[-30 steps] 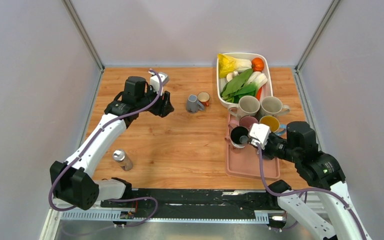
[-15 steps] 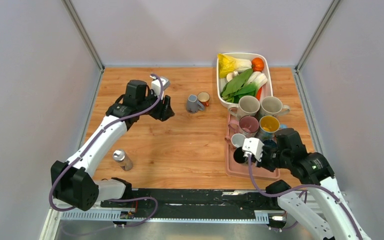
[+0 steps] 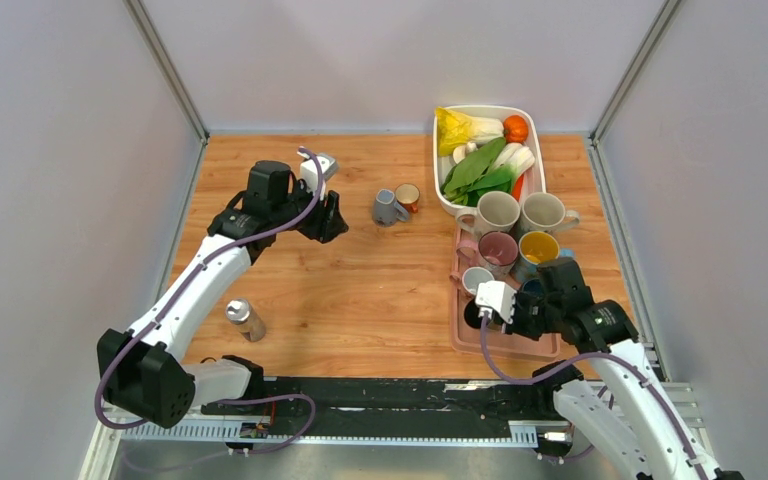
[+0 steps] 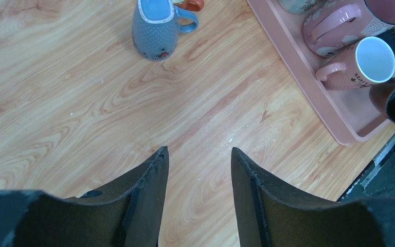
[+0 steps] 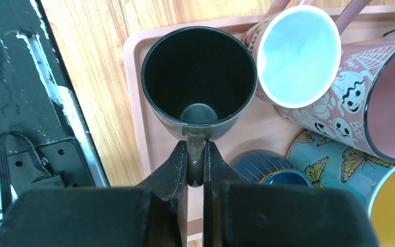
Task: Turn the mug right side up
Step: Place the cup on the tray.
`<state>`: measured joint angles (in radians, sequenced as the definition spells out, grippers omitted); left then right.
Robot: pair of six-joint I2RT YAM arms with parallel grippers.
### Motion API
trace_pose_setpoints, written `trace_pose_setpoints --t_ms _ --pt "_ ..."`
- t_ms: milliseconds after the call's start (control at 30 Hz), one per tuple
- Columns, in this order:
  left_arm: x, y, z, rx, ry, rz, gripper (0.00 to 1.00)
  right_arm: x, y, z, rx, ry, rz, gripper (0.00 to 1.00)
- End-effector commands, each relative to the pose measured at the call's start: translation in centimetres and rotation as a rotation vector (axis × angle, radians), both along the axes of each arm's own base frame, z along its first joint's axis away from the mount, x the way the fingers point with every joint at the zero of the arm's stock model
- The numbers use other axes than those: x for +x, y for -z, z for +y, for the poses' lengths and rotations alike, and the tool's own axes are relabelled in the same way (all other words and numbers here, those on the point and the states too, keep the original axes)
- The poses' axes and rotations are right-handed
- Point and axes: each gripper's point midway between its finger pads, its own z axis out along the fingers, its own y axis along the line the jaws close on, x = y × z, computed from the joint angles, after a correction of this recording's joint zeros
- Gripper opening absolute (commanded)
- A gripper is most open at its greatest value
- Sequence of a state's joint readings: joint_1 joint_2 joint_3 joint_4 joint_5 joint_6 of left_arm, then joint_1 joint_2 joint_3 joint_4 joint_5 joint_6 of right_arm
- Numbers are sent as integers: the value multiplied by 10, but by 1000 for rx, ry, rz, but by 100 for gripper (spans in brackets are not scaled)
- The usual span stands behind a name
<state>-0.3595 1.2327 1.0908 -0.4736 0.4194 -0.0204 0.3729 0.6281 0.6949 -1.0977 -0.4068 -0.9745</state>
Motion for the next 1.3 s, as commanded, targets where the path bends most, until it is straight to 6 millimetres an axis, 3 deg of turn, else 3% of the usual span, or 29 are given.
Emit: trace_pose_setpoints --t_ms 0,267,433,567,733,933,1133,1267 --pt "-1 -12 -6 -29 31 -45 55 10 0 5 33 -108 -79 0" --pt "0 -11 -4 -21 29 -49 55 9 25 -9 23 -145 26 0" --pt "-2 -11 -2 -17 24 -57 55 14 40 -34 -17 -131 86 7" --pt "-2 -12 -1 -14 21 -63 55 17 49 -53 -52 -139 112 20" --pt "-2 -12 -1 -14 19 -68 55 29 46 -64 -76 -116 94 40" --pt "-3 -11 0 -15 19 -73 55 34 35 -68 -93 -86 55 52" --pt "-5 -13 1 -14 17 -73 55 37 3 -81 -146 47 -7 71" --pt "-6 -11 0 -17 20 -75 55 33 -18 -78 -126 89 -22 77"
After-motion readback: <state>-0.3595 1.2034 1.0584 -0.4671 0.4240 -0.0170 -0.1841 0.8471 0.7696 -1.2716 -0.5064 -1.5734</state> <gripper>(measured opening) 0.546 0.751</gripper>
